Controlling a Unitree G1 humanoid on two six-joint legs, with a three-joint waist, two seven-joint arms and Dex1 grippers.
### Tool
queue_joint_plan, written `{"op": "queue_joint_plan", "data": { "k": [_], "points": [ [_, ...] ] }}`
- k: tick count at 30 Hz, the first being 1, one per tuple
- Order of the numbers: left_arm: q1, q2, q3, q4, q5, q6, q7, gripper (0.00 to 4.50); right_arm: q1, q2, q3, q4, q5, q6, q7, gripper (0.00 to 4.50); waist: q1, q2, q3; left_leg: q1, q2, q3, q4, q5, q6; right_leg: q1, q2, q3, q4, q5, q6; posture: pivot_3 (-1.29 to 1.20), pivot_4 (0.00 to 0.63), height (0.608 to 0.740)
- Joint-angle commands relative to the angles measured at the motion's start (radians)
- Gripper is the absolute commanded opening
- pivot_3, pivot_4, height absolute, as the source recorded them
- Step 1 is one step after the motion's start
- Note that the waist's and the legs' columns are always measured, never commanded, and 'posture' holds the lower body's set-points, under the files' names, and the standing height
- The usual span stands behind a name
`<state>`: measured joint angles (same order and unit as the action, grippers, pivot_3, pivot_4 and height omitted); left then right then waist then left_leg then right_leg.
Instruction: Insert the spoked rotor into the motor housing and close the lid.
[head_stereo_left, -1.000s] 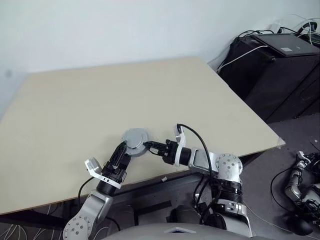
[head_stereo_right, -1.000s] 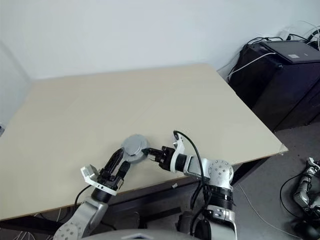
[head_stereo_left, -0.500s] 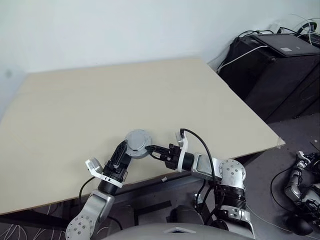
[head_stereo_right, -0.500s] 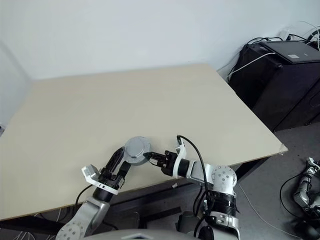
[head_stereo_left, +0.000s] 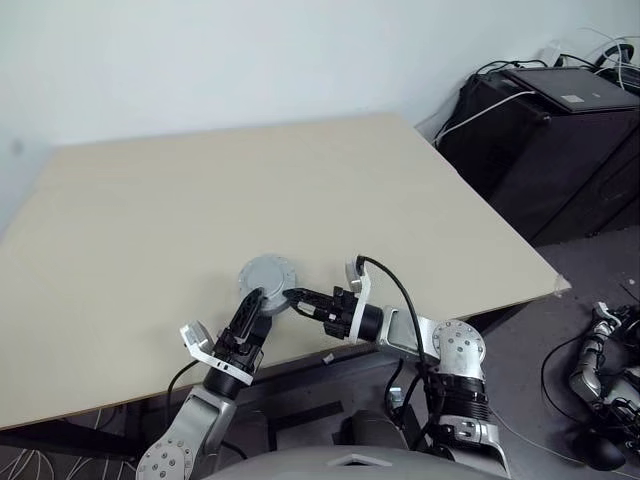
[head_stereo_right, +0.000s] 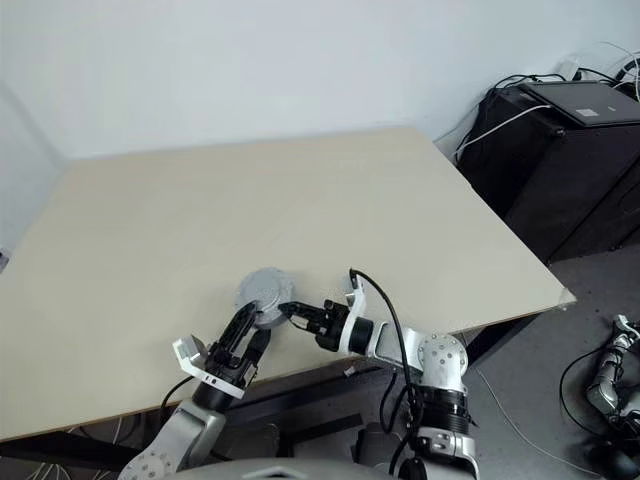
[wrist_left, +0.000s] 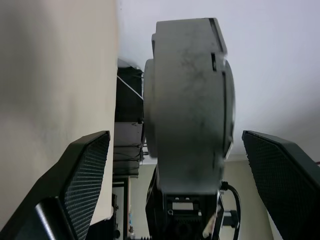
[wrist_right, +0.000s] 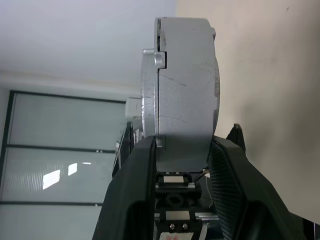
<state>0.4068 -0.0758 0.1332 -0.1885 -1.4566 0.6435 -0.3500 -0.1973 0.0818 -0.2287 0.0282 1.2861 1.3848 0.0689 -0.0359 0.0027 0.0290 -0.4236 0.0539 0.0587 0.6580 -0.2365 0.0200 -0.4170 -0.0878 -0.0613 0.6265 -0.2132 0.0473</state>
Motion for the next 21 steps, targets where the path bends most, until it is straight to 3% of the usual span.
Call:
{"op": "queue_joint_plan", "data": {
  "k": [1,12,15,21],
  "points": [
    [-0.030,-0.044,-0.004,-0.044,-0.014,-0.016,-0.011,4.47,0.012,0.062,0.038,-0.039,0.073,0.001,0.033,1.20,0.000,0.000,0.000,0.000,0.000,0.000,0.000,0.000,0.000,0.000,0.000,0.000,0.000,0.000,0.000,0.00,0.000,0.740],
    [-0.037,-0.044,-0.011,-0.039,-0.016,-0.029,-0.015,4.47,0.027,0.034,0.074,-0.040,0.110,-0.016,0.025,1.20,0.000,0.000,0.000,-0.001,0.000,0.000,0.001,0.000,0.000,-0.001,0.000,0.000,0.000,0.000,0.000,0.00,0.000,0.740],
    [-0.032,-0.044,-0.011,-0.039,-0.018,-0.027,-0.017,3.90,0.026,0.030,0.075,-0.039,0.110,-0.024,0.021,1.20,0.001,0.000,0.000,-0.001,0.000,0.000,0.001,0.000,0.000,0.000,0.000,0.000,0.000,0.000,0.000,0.00,0.000,0.740],
    [-0.026,-0.046,-0.008,-0.039,-0.019,-0.033,-0.020,2.09,0.023,0.022,0.072,-0.032,0.103,-0.041,0.021,1.20,0.000,0.000,0.000,-0.002,0.000,-0.001,0.001,0.000,0.000,-0.001,0.000,-0.001,0.000,0.000,0.000,0.00,0.000,0.740]
  ]
}}
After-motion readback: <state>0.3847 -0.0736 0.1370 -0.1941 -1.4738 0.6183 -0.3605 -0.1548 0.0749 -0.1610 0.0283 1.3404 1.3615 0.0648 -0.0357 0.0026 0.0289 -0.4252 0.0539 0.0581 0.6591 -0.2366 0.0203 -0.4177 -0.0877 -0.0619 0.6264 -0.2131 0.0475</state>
